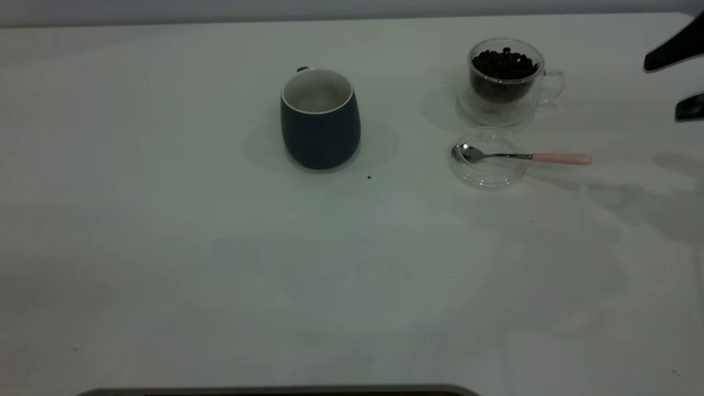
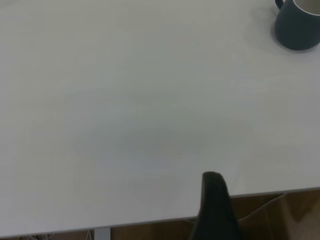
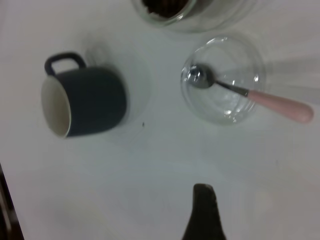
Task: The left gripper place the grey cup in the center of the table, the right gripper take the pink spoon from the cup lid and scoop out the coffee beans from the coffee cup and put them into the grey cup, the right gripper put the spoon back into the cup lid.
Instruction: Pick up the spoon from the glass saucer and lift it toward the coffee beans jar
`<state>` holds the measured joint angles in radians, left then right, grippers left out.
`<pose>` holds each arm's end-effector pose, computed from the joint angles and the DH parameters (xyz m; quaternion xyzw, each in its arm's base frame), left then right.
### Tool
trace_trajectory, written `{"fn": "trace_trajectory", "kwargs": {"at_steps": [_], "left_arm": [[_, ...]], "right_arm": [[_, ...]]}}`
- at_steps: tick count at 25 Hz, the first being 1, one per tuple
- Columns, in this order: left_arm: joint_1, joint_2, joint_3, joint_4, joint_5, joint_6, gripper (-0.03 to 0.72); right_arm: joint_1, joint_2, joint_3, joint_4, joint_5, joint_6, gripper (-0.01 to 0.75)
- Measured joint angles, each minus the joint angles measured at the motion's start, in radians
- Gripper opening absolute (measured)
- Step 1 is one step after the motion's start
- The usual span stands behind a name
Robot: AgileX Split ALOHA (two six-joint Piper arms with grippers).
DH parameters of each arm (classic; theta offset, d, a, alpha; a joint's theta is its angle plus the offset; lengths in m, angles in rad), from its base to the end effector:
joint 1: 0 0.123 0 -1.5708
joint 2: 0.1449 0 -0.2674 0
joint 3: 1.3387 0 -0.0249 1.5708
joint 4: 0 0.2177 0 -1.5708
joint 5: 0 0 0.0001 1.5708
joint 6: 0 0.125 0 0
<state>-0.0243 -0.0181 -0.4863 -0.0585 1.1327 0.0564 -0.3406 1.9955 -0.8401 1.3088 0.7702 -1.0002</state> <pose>0.0084 -0.0068 0.2346 0.0373 0.8692 -0.0213 0.4926 0.3055 -0.0190 0.0800 0.2085 0.9025 0.3492 0.1418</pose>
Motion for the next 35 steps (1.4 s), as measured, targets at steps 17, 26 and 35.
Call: {"fn": "trace_trajectory", "kwargs": {"at_steps": [17,26,35], "left_arm": [[0.000,0.000,0.000,0.000,0.000,0.002,0.586],[0.000,0.000,0.000,0.000,0.000,0.002,0.586],[0.000,0.000,0.000,0.000,0.000,0.002,0.586]], "right_arm": [[0.003,0.420,0.006,0.495,0.090,-0.531,0.633],[0.047,0.484,-0.074,0.496,0.102,-0.539,0.633],[0.120,0.484,-0.122,0.496,0.102,-0.499,0.596]]}}
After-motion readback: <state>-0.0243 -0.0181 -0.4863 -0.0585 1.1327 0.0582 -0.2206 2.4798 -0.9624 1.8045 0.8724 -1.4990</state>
